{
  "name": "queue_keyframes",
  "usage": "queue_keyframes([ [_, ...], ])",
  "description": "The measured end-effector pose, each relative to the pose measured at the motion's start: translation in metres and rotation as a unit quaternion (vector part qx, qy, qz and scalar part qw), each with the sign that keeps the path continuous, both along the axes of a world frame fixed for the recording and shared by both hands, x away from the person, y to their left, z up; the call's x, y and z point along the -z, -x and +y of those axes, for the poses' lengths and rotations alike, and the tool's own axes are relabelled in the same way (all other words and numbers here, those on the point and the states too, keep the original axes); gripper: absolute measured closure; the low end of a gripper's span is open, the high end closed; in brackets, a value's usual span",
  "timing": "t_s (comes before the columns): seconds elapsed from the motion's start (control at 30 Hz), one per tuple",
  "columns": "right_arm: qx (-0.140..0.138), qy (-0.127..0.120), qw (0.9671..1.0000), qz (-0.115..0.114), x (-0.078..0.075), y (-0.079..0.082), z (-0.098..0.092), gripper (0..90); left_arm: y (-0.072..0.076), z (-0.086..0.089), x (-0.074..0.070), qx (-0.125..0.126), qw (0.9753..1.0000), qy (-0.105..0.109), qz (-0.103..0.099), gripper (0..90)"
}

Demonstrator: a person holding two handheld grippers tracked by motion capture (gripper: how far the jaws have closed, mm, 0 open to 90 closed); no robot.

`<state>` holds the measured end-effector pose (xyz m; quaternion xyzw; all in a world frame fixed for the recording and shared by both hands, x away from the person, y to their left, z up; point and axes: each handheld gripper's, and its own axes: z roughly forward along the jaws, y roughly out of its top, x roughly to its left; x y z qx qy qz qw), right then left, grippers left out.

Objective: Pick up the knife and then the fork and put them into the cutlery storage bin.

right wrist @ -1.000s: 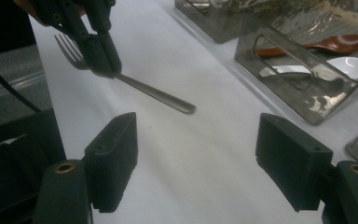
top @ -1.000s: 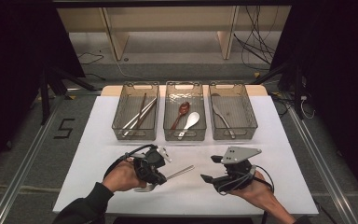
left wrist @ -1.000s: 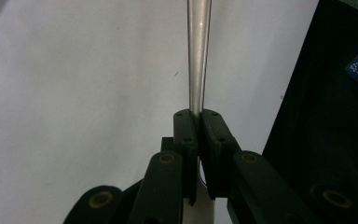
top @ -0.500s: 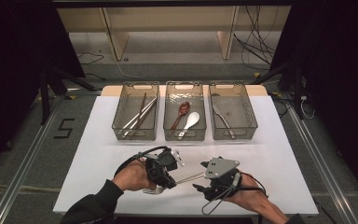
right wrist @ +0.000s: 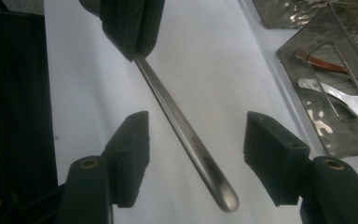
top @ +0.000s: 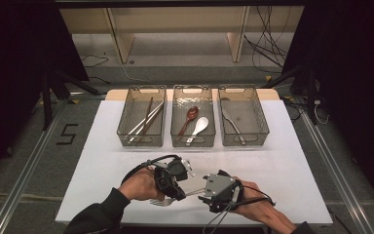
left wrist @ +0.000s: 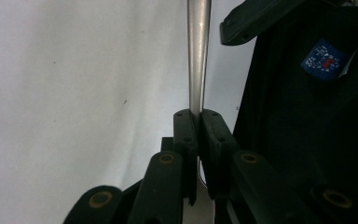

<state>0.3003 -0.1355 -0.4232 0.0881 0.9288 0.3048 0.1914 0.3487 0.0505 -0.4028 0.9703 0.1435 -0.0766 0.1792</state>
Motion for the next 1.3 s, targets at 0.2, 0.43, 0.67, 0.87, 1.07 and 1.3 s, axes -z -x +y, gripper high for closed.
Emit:
queue_keyframes([
  [0.2, -0.018, 0.018, 0.9996, -0.014, 0.003, 0.003, 0.003, 52.6, 0.000, -0.001, -0.001, 0.007, 0.9999, 0.002, 0.009, 84.9],
  [0.43, -0.042, 0.038, 0.9981, -0.023, 0.006, 0.006, 0.005, 64.9, 0.004, -0.004, -0.002, 0.016, 0.9998, 0.005, 0.015, 84.8],
  [0.67, -0.072, 0.058, 0.9949, -0.040, 0.009, 0.010, 0.005, 79.7, 0.004, -0.005, 0.001, 0.018, 0.9995, 0.007, 0.027, 84.7],
  [0.87, -0.118, 0.077, 0.9891, -0.043, 0.013, 0.015, 0.006, 87.4, 0.003, -0.002, 0.002, 0.016, 0.9995, 0.007, 0.026, 82.7],
  [1.07, -0.107, 0.064, 0.9913, -0.040, 0.009, 0.012, 0.001, 87.6, 0.000, 0.005, -0.002, -0.008, 0.9996, 0.023, 0.011, 71.7],
  [1.3, -0.076, 0.062, 0.9947, -0.030, 0.008, 0.003, -0.010, 87.6, -0.008, 0.021, -0.014, -0.074, 0.9944, 0.063, -0.041, 47.0],
])
